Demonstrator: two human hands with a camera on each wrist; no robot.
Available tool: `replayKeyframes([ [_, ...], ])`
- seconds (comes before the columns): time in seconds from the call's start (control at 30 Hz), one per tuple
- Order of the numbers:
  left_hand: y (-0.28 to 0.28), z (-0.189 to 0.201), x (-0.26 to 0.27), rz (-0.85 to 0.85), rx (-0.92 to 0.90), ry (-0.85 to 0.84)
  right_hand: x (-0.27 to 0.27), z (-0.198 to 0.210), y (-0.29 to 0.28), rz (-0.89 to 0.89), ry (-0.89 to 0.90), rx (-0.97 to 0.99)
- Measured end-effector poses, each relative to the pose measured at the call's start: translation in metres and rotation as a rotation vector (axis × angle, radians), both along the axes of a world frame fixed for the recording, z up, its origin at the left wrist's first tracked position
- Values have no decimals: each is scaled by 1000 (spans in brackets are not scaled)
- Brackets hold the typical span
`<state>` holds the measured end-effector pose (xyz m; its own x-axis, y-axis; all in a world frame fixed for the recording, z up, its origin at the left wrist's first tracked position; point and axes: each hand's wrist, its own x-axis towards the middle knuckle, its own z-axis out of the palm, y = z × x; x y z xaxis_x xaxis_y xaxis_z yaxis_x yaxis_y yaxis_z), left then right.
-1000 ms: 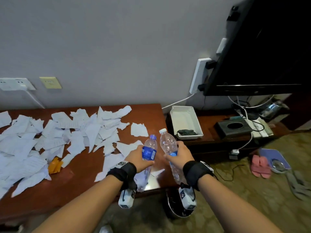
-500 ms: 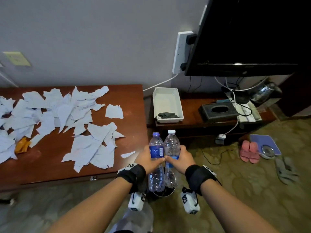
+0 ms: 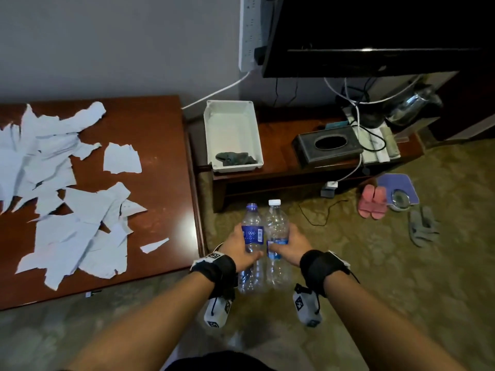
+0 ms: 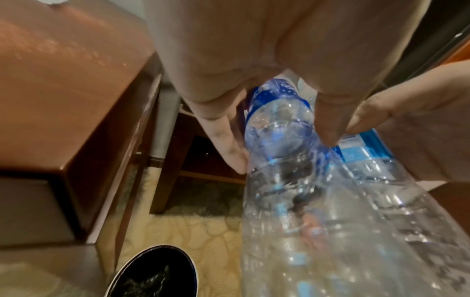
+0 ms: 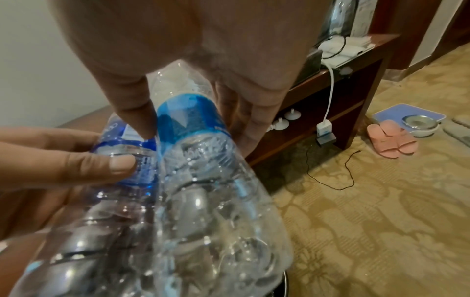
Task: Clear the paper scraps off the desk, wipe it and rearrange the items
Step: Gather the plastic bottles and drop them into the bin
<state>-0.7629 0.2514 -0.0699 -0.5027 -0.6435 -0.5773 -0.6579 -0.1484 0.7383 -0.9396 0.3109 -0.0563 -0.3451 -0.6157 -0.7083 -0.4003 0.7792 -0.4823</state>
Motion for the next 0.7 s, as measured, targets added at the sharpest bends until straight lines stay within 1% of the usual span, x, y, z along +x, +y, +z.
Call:
replayKeyframes([
  [0.13,0,-31,-4,125,73,-94,-8,-30,-12,55,-84,34],
  [0.23,8,-59,-8,262,123,-131,-16,-64,-16,58,-109,47],
  [0.3,22,-83,-9,337,133,-168,-21,-92,-11,92,-138,67],
  [0.43,67,-143,-16,497,187,-280,-26,-151,6,166,-252,147],
  [0.5,87,-177,-20,567,229,-316,-28,-189,17,218,-257,195],
  [0.53,96,-198,-21,592,245,-315,-28,-210,22,231,-252,218],
  [0.6,112,-231,-22,592,279,-276,-27,-240,31,210,-274,250],
  [0.7,129,-289,-20,571,322,-225,-27,-296,39,157,-375,289],
])
